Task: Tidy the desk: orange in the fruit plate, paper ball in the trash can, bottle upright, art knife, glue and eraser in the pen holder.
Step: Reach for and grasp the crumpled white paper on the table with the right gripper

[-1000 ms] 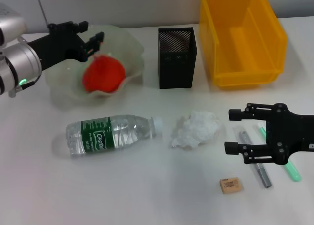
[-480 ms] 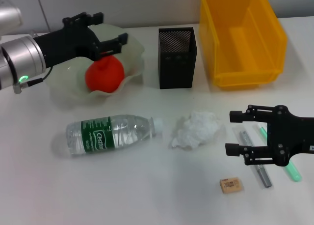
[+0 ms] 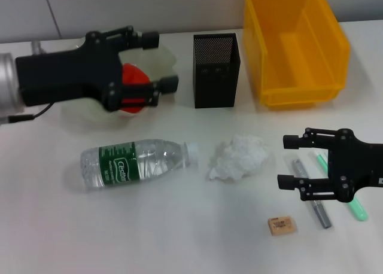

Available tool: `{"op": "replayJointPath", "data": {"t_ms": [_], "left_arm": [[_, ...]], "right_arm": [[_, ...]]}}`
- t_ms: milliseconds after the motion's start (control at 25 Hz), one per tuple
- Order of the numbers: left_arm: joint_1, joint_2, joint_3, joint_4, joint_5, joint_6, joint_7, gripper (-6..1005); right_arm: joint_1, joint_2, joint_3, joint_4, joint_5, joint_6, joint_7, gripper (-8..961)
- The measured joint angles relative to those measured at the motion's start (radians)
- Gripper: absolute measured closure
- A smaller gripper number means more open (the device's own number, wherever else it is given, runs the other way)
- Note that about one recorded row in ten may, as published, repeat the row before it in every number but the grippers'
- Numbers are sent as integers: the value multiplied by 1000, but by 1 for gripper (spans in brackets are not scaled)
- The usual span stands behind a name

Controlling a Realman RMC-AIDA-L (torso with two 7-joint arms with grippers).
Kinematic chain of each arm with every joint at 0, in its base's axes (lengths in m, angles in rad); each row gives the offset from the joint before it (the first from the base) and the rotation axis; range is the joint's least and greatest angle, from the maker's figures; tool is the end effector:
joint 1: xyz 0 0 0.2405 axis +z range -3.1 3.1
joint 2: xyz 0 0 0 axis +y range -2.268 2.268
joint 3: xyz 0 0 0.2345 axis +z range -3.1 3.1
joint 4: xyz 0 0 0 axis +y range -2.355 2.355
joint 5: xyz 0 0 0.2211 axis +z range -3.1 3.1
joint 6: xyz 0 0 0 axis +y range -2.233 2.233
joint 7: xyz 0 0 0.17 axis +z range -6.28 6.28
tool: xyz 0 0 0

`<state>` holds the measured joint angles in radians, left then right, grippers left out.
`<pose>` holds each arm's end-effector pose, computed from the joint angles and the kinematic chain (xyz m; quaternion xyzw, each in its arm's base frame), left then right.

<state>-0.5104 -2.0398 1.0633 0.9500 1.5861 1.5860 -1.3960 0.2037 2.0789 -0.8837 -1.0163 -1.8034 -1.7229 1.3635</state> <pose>-0.1427 0.3511 0.0200 -0.9458 -0.0260 -0.3064 0.1048 0.2568 0.2740 0.0306 -0.9482 0.1498 0.2420 0.1414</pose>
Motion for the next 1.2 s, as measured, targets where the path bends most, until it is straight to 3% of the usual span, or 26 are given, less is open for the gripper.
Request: {"op": "replayJointPath", "data": {"t_ms": [240, 360, 440, 520, 680, 720, 1200], "left_arm": [[28, 12, 2, 6, 1, 97, -8, 165], [48, 6, 2, 1, 35, 136, -4, 165], [67, -13, 2, -1, 85, 142, 5, 165], [77, -25, 9, -12, 118, 144, 27, 165], [81, -27, 27, -45, 124, 151, 53, 165], [82, -27, 28, -52, 123, 153, 57, 165], [120, -29, 31, -79, 124, 177, 113, 166]], "right_arm": [[15, 0, 1, -57, -66, 56, 97, 175], [25, 0, 0, -77, -76, 70, 139, 175], [43, 0, -6, -90, -89, 87, 193, 175], [94, 0, -12, -101, -153, 104, 275, 175], [164, 1, -15, -111, -253, 108, 362, 174], [214, 2, -26, -116, -323, 110, 424, 174], [354, -1, -160, -205, -541, 113, 684, 175]]}}
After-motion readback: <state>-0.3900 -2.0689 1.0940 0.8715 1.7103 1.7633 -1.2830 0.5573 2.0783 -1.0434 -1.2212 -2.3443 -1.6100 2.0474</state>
